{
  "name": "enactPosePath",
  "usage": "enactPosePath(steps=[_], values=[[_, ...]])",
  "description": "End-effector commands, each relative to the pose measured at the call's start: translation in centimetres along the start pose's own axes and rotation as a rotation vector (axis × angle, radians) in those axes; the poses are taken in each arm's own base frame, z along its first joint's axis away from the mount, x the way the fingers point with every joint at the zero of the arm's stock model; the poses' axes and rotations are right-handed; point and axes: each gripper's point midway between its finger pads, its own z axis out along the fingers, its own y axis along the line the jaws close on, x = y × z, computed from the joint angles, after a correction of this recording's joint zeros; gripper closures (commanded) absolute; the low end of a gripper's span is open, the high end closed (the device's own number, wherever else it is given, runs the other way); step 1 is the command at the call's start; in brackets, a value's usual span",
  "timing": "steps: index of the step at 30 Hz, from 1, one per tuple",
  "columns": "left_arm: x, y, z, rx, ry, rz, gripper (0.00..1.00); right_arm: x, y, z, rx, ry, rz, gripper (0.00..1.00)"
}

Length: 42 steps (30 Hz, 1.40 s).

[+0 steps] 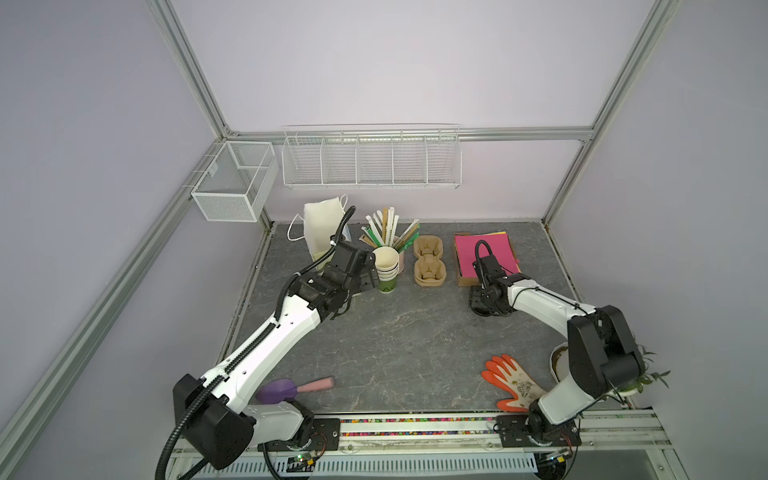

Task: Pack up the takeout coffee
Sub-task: 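Reach the left gripper to the paper cup stack and grasp the top cup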

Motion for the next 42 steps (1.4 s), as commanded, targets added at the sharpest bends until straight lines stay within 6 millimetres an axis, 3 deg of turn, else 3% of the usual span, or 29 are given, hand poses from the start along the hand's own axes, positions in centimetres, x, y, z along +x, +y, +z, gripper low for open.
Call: enactPosePath(steps=[1,9,24,32,42], values=[[-0.5,-0.2,0.6,-0.037,-0.005,-0.024,0.14,-0.4,0.1,-2.0,-0.039,-0.029,0.013,0.29],[-0.7,-1.9,4.0,-0.06,0.018,-0.035,0.26,-0.6,-0.1,-4.2,-0.06,-0.071,0.01,0.29],[-1.3,-2.8,7.4,-0.117,0.01,-0.031,0.46,0.5,-0.3,-2.7,-0.049,-0.04,-0.008,0.29],[-1.1,-2.8,8.6,-0.139,0.017,-0.033,0.47,0.6,-0.1,-2.1,-0.056,-0.035,-0.009,0.29],[-1.0,-3.5,10.1,-0.153,0.041,-0.036,0.56,0.9,0.0,-1.2,-0.057,-0.024,-0.016,0.29]])
